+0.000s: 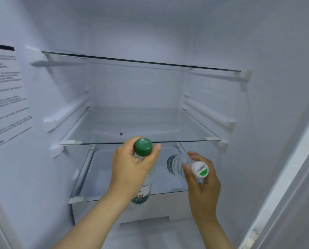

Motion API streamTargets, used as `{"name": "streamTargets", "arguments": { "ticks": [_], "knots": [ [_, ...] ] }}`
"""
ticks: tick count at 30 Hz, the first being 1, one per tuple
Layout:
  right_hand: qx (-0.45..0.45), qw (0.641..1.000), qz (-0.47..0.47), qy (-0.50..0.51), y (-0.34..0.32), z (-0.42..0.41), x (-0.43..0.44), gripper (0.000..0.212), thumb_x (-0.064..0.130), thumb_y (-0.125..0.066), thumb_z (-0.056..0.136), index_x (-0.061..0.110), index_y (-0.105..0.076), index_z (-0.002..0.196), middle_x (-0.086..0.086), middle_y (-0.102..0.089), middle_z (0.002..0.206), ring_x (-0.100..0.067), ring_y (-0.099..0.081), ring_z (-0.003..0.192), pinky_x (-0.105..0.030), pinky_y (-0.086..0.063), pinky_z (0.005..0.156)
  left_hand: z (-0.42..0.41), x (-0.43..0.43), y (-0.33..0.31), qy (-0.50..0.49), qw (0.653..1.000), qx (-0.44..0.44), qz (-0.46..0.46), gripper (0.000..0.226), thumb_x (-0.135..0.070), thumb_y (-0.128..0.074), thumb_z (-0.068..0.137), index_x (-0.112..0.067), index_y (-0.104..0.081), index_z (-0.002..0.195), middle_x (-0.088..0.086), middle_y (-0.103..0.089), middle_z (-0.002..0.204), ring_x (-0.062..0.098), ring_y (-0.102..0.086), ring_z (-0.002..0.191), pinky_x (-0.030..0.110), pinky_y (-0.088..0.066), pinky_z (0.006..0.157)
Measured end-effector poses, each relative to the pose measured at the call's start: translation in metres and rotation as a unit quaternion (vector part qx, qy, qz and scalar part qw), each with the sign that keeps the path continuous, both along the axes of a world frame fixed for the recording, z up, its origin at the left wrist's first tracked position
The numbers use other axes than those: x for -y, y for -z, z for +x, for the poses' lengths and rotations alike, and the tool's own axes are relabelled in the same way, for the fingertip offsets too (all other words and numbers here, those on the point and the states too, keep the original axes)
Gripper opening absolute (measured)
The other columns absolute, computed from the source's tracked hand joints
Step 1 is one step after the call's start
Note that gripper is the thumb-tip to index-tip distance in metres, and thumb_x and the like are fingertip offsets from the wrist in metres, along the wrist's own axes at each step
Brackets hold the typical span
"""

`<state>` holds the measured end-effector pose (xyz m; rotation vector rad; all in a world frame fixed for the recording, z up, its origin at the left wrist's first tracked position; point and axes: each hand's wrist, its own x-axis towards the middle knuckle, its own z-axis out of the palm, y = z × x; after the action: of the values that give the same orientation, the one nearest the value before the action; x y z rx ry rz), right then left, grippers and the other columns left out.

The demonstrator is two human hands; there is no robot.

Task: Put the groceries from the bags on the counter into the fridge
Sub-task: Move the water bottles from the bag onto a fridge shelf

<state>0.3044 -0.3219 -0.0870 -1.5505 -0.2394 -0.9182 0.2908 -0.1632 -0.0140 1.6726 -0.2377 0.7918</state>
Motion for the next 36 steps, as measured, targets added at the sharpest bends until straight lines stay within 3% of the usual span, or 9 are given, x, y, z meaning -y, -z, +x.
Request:
{"name": "streamTargets", "arguments": {
  "ticks": [3,5,9,13,18,24,28,32,36],
  "knots": [
    [-0.106,0.991,-0.073,-0.036,0.031,0.006,0.006,0.046,0.028,-0.076,0.080,0.040,-0.058,0.119,0.025,-0.057,0.130,0.003,-0.051,0.123,-0.018,-0.043,0.102,-0.003,0.000,-0.001,0.005,1.000,0.001,0.001,0.026,-0.019,-0.076,0.078,-0.002,-0.059,0.067,0.006,-0.057,0.063,0.006,-0.047,0.056,0.012,-0.039,0.054],
    [-0.161,0.981,-0.104,-0.038,0.047,0.011,0.007,0.061,0.018,-0.074,0.082,0.049,-0.048,0.127,0.024,-0.048,0.141,0.005,-0.041,0.131,-0.025,-0.038,0.110,-0.003,-0.001,-0.001,0.005,1.000,0.002,0.003,0.027,-0.019,-0.075,0.078,0.000,-0.059,0.067,0.009,-0.057,0.063,0.011,-0.047,0.056,0.014,-0.038,0.054],
    [-0.186,0.970,-0.155,0.015,0.065,0.019,0.007,0.071,0.014,-0.068,0.088,0.056,-0.032,0.133,0.020,-0.041,0.147,0.002,-0.036,0.136,-0.030,-0.034,0.113,-0.001,-0.001,-0.002,0.005,1.000,-0.005,0.000,0.024,-0.018,-0.076,0.078,-0.001,-0.061,0.068,0.006,-0.061,0.066,0.007,-0.050,0.058,0.013,-0.040,0.056],
    [-0.190,0.968,-0.160,0.045,0.069,0.026,0.010,0.067,0.016,-0.065,0.090,0.048,-0.029,0.137,0.018,-0.041,0.148,0.000,-0.038,0.135,-0.014,-0.030,0.107,0.000,0.000,-0.003,0.009,1.000,-0.008,-0.003,0.024,-0.016,-0.075,0.078,0.000,-0.061,0.069,0.006,-0.060,0.066,0.004,-0.049,0.058,0.011,-0.039,0.055],
    [-0.219,0.954,-0.177,0.100,0.070,0.046,0.018,0.059,0.025,-0.062,0.093,0.022,-0.038,0.147,0.005,-0.049,0.143,-0.013,-0.050,0.127,-0.018,-0.037,0.101,0.001,0.001,-0.002,0.003,1.000,-0.006,-0.003,0.025,-0.018,-0.077,0.078,-0.002,-0.061,0.067,0.004,-0.059,0.064,0.004,-0.048,0.057,0.011,-0.039,0.055],
    [-0.265,0.929,-0.194,0.172,0.055,0.080,0.022,0.051,0.029,-0.059,0.094,0.020,-0.042,0.142,-0.005,-0.063,0.123,-0.023,-0.061,0.103,-0.021,-0.035,0.071,-0.002,-0.001,-0.002,0.002,1.000,-0.003,0.010,0.027,-0.019,-0.075,0.078,-0.001,-0.059,0.066,0.006,-0.057,0.062,0.007,-0.048,0.056,0.011,-0.038,0.054],
    [-0.267,0.930,-0.195,0.161,0.050,0.094,0.022,0.051,0.028,-0.058,0.095,0.021,-0.042,0.143,-0.005,-0.064,0.121,-0.024,-0.059,0.103,-0.023,-0.038,0.072,-0.003,0.001,-0.003,-0.001,1.000,-0.003,0.012,0.027,-0.017,-0.074,0.078,0.001,-0.059,0.067,0.009,-0.057,0.063,0.011,-0.049,0.056,0.011,-0.039,0.055],
    [-0.292,0.911,-0.229,0.181,0.048,0.108,0.020,0.057,0.035,-0.055,0.096,0.020,-0.036,0.147,-0.006,-0.059,0.133,-0.027,-0.057,0.114,-0.031,-0.045,0.088,-0.004,0.001,-0.004,0.004,1.000,-0.010,0.011,0.025,-0.016,-0.075,0.078,0.000,-0.059,0.067,0.005,-0.058,0.063,0.002,-0.051,0.057,0.008,-0.040,0.055],
    [-0.307,0.905,-0.241,0.170,0.047,0.109,0.020,0.059,0.033,-0.053,0.097,0.019,-0.031,0.150,-0.007,-0.056,0.135,-0.028,-0.055,0.116,-0.032,-0.044,0.088,-0.003,0.000,-0.004,0.024,0.999,-0.041,-0.020,0.030,-0.036,-0.075,0.070,-0.008,-0.064,0.068,-0.003,-0.063,0.063,0.001,-0.054,0.060,0.011,-0.043,0.058]
  ]
}}
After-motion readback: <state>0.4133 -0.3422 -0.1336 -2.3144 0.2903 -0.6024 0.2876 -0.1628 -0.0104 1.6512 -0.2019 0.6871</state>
